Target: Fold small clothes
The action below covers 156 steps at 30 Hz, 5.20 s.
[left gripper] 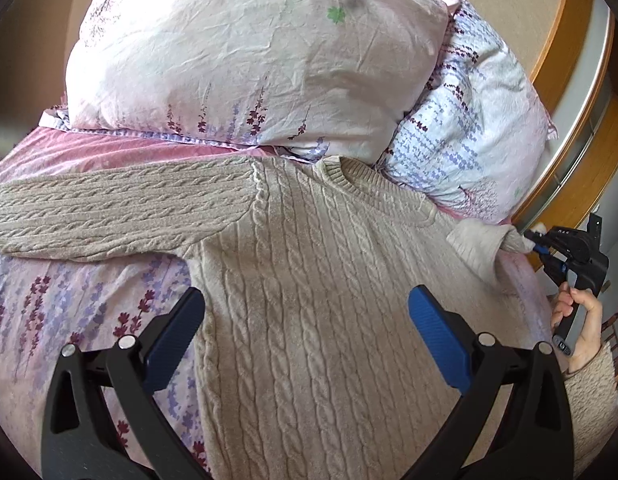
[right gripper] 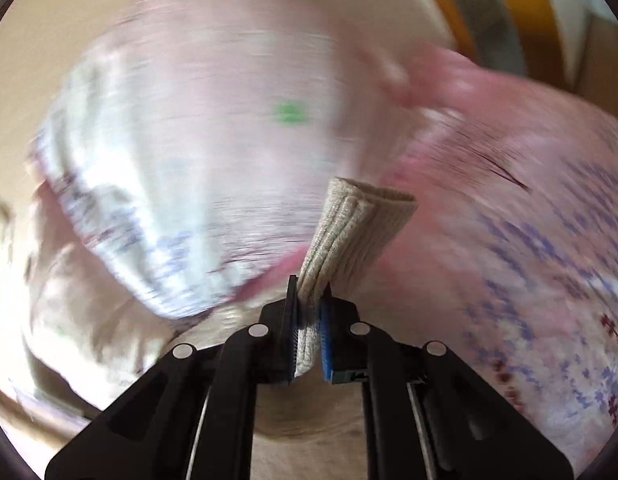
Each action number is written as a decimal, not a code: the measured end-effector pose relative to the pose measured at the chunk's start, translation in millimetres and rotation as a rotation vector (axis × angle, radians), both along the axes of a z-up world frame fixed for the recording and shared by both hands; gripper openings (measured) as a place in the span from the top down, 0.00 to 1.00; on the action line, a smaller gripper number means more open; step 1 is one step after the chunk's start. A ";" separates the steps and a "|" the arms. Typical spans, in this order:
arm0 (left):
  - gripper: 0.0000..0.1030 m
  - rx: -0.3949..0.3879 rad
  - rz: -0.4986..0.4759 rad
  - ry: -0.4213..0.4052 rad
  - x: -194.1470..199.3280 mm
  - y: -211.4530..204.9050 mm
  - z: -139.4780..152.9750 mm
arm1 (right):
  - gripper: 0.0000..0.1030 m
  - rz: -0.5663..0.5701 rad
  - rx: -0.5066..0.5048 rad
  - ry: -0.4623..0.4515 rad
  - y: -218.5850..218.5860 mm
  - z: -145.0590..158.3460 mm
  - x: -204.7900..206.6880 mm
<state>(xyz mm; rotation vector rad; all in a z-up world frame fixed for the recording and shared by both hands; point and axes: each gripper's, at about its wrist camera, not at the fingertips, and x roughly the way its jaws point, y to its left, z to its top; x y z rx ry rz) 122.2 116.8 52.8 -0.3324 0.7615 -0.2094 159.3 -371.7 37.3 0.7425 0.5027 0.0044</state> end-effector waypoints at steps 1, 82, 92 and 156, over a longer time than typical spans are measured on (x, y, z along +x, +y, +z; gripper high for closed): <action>0.04 -0.022 -0.007 0.003 4.7 0.8 0.6 | 0.91 0.066 -0.032 -0.043 17.4 11.8 0.0; 0.95 -0.231 0.052 0.285 165.5 -33.9 -50.0 | 0.90 0.084 0.251 0.203 -14.2 -82.2 -6.9; 0.86 -0.172 0.044 0.304 153.9 -23.6 -51.6 | 0.49 0.007 -0.076 0.148 -6.7 -21.6 -33.6; 0.94 -0.598 0.113 -0.040 87.8 19.6 28.4 | 0.31 0.314 -0.306 0.213 100.1 -36.6 9.9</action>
